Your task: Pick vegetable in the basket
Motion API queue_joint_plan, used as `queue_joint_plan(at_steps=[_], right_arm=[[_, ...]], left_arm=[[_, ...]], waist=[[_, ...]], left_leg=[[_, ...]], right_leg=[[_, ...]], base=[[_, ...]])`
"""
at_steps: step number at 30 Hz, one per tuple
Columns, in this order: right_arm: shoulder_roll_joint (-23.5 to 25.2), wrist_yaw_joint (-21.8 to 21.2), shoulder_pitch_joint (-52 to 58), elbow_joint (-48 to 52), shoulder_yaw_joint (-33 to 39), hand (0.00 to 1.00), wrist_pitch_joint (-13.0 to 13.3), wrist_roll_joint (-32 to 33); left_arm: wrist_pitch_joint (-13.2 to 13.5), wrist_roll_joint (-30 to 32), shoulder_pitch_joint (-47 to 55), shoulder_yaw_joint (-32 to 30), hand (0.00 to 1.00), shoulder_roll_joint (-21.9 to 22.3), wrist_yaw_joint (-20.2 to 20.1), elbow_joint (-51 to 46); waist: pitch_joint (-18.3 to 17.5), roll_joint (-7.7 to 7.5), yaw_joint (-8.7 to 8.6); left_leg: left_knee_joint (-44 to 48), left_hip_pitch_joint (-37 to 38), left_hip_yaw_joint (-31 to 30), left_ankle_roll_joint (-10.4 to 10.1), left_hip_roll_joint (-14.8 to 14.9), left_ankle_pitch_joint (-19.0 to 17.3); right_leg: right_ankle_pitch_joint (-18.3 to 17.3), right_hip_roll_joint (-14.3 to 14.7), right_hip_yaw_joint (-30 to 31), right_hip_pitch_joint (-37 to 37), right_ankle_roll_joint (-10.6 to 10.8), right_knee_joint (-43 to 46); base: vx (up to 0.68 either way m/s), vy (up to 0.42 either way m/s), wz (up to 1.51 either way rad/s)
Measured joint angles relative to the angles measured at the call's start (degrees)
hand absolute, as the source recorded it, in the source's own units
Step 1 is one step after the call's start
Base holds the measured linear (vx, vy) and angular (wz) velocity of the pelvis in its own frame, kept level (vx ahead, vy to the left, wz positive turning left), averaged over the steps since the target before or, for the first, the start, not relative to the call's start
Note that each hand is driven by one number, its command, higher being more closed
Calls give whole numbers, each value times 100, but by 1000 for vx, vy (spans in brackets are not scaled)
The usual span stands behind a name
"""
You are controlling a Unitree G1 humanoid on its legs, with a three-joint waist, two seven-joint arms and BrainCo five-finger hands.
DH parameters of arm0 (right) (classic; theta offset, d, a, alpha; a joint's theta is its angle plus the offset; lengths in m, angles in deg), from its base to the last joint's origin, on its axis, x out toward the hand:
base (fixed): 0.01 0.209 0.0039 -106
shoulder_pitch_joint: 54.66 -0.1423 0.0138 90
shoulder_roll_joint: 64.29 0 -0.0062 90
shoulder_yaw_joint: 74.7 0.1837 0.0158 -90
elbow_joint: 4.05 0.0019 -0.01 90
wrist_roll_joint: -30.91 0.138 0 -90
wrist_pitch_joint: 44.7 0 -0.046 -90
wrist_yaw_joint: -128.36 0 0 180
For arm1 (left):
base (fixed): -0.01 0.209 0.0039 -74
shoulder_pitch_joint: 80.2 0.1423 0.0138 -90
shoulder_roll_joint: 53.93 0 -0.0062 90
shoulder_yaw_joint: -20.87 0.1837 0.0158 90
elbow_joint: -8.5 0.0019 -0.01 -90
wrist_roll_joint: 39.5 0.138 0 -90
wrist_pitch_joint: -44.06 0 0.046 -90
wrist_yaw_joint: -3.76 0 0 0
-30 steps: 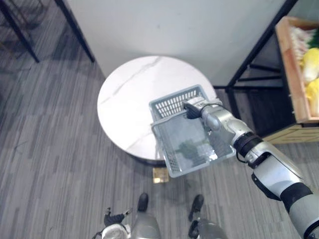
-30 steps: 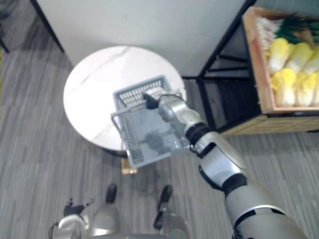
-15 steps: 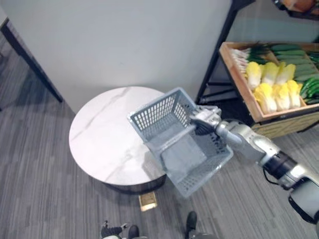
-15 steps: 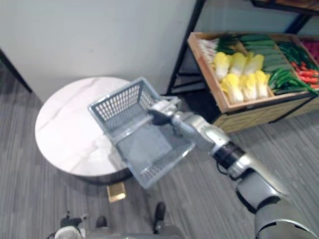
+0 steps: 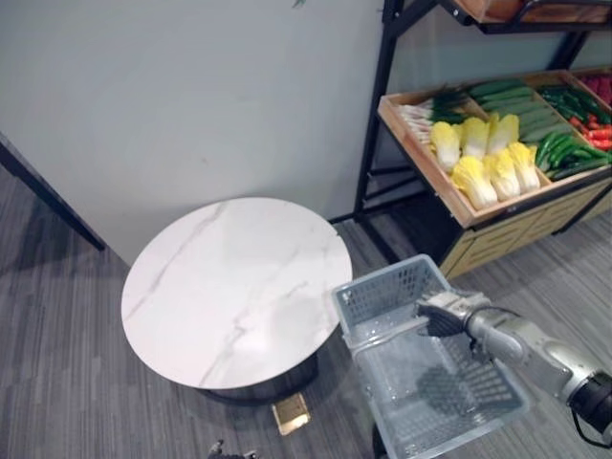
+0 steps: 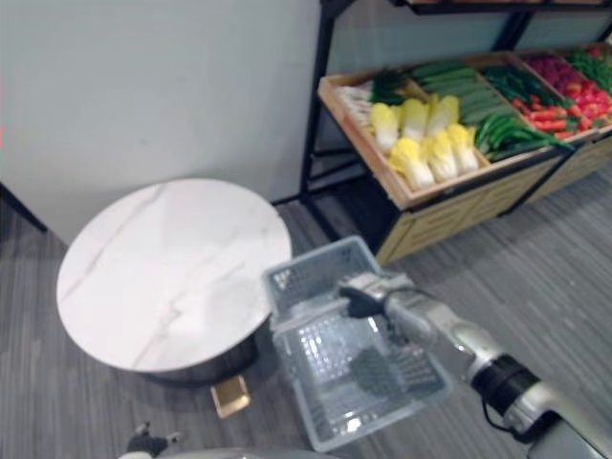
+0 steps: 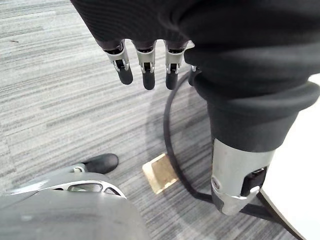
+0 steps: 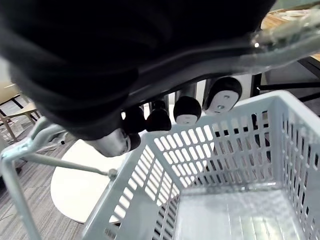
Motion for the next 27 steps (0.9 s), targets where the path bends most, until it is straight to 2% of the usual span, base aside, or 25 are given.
queue_joint_plan(at_steps=[5,9,12,18,19,21,22,23,24,25,26,27], right_arm=[[-4,5,750,-25,435,100,52,-35],[6,149,1657,-253,1328,100,143,-326],[6,286,2067,-484,1813,100,140,-507],[85,440,2602,-659,2575,100,112,-882],[158,493,2656,-667,2730,100,79,-919],[177,623,2639,-665,2801,100,25,-1085],[181,655,2594,-665,2827,100,-28,-1208],[202,685,2501,-663,2826,100,-117,-1364],[271,706,2371,-735,2821,100,-195,-1387],[358,730,2153,-872,2801,100,-221,-1421],[485,813,1650,-1101,2680,100,-260,-1531],[442,857,1373,-1189,2669,100,-241,-1549]], left_arm=[[-1,80,86,63,0,48,-57,5],[-3,83,173,58,0,128,-86,131],[-4,92,209,53,0,151,-91,166],[-1,93,392,55,0,157,-186,162],[0,122,395,58,0,148,-189,160],[2,124,408,76,0,113,-195,163],[10,125,383,133,0,47,-194,152],[11,171,377,165,0,-25,-196,108],[12,283,389,168,0,-40,-193,95],[18,329,399,177,0,-22,-190,84],[17,354,399,204,0,8,-189,78],[13,355,390,184,0,-11,-187,-16]], waist=[[-52,118,-93],[-95,265,-147],[-120,305,-182],[-128,249,-357],[-118,234,-469],[-105,182,-478],[-73,104,-474],[-41,19,-471],[-34,55,-433],[-32,246,-419],[109,444,-391],[278,468,-367]], left_leg=[[69,-4,-1,11,-25,-46],[101,1,-1,21,-52,-77],[103,31,7,17,-50,-98],[115,208,193,1,-82,-192],[139,198,270,0,-119,-191],[248,85,552,38,-201,-245],[447,-56,800,105,-264,-326],[743,-166,1061,202,-293,-423],[790,-224,1331,318,-225,-423],[738,-227,1572,363,5,-397],[848,-209,1933,359,377,-403],[946,-66,2199,348,528,-416]], right_leg=[[-3,-42,4,27,4,-1],[-5,-75,6,47,8,-1],[-22,-74,16,84,31,-2],[-29,-78,190,142,34,7],[-30,-100,288,46,106,98],[-5,-145,622,-300,186,311],[63,-163,814,-492,296,302],[-56,-219,892,-611,386,171],[-552,-224,623,-663,529,34],[-759,-172,109,-722,355,125],[-765,-184,-1028,-1042,-583,1291],[-961,-370,-1783,-1062,-938,2471]], base=[[0,0,0],[0,0,0],[0,0,0],[-19,5,-16],[-28,44,-47],[-53,54,-72],[-101,51,-91],[-108,41,-110],[-137,32,-107],[-126,38,-137],[-75,70,-149],[1,79,-152]])
